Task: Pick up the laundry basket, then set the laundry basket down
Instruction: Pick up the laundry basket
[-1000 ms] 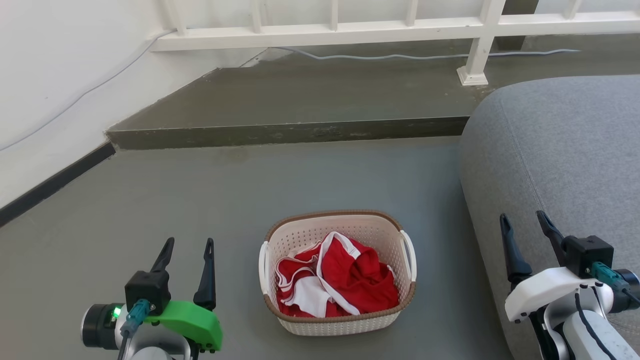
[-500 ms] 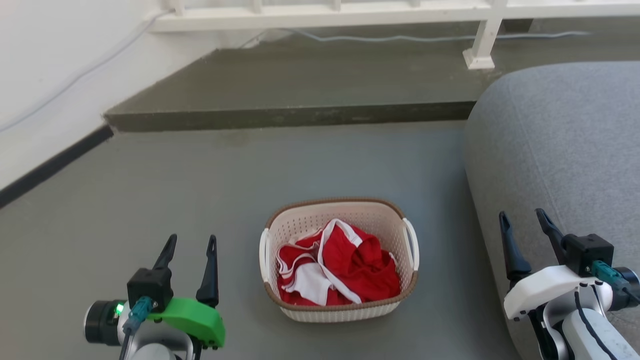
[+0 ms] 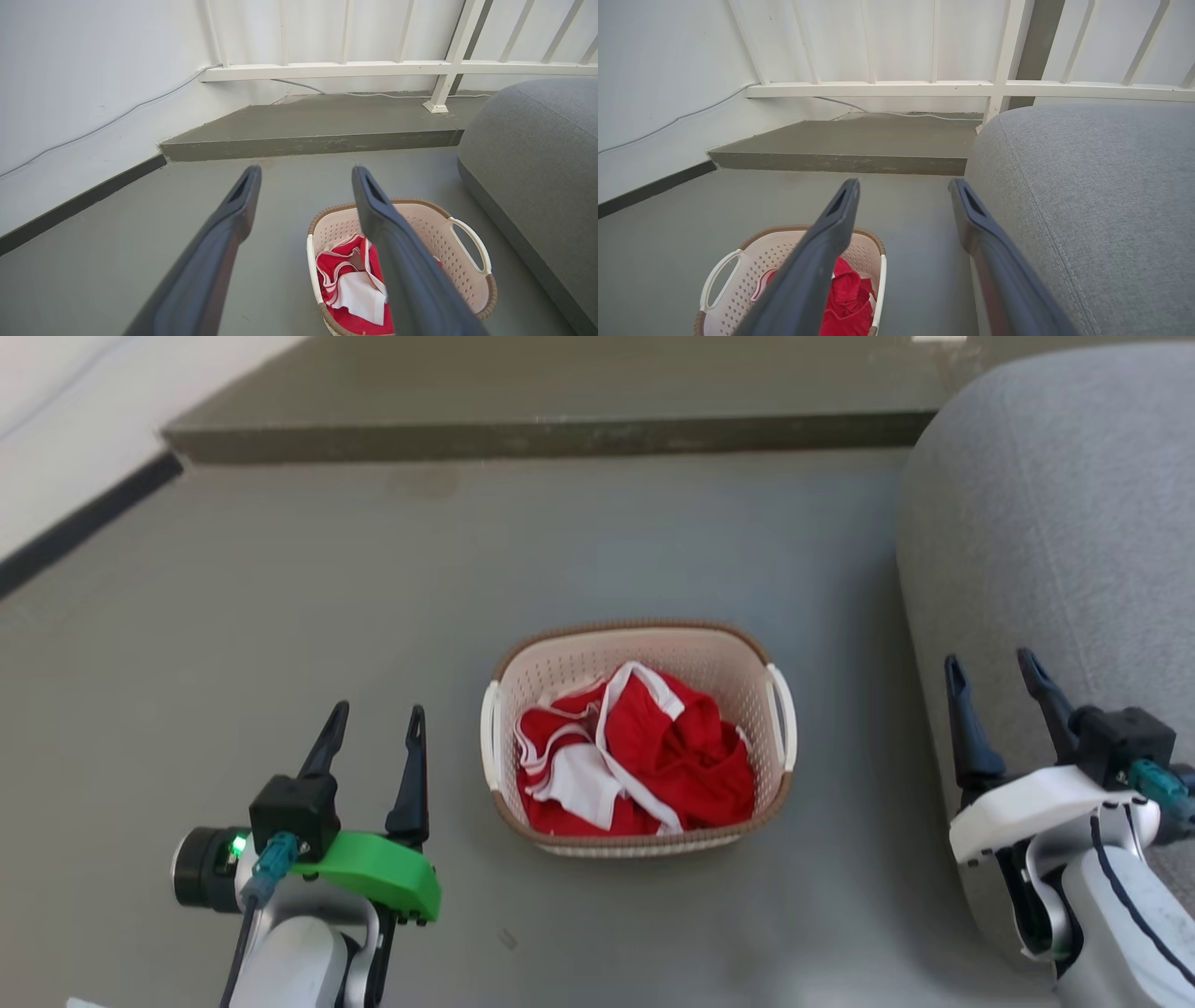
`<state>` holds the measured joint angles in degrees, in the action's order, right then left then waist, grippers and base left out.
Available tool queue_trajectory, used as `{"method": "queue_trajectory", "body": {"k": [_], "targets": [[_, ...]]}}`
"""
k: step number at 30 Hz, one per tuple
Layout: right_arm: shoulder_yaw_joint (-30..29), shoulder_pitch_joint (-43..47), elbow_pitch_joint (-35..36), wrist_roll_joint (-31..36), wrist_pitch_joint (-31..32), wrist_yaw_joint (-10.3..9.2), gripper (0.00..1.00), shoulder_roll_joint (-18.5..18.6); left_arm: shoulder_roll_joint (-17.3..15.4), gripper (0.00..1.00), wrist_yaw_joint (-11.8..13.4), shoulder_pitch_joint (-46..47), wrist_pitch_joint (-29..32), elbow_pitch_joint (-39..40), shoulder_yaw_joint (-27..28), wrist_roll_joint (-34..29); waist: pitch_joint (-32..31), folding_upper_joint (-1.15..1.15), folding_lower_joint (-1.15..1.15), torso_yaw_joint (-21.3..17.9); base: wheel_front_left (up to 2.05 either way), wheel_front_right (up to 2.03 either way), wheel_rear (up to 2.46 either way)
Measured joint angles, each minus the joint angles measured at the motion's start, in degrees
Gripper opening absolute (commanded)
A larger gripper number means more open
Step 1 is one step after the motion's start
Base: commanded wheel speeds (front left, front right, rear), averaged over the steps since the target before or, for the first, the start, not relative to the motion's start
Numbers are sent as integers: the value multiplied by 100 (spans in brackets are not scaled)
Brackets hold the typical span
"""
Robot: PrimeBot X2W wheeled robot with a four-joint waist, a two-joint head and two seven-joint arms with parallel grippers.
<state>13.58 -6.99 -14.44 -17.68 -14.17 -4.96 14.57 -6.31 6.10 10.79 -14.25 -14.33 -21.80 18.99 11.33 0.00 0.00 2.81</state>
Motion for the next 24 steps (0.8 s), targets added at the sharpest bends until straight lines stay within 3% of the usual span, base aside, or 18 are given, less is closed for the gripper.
{"method": "queue_trajectory", "body": {"k": [24], "targets": [[35, -1299, -67, 5, 62, 271, 100, 103, 213, 100, -7, 1429, 54, -221, -60, -35, 1947, 0, 0, -7, 0, 0, 0]]}}
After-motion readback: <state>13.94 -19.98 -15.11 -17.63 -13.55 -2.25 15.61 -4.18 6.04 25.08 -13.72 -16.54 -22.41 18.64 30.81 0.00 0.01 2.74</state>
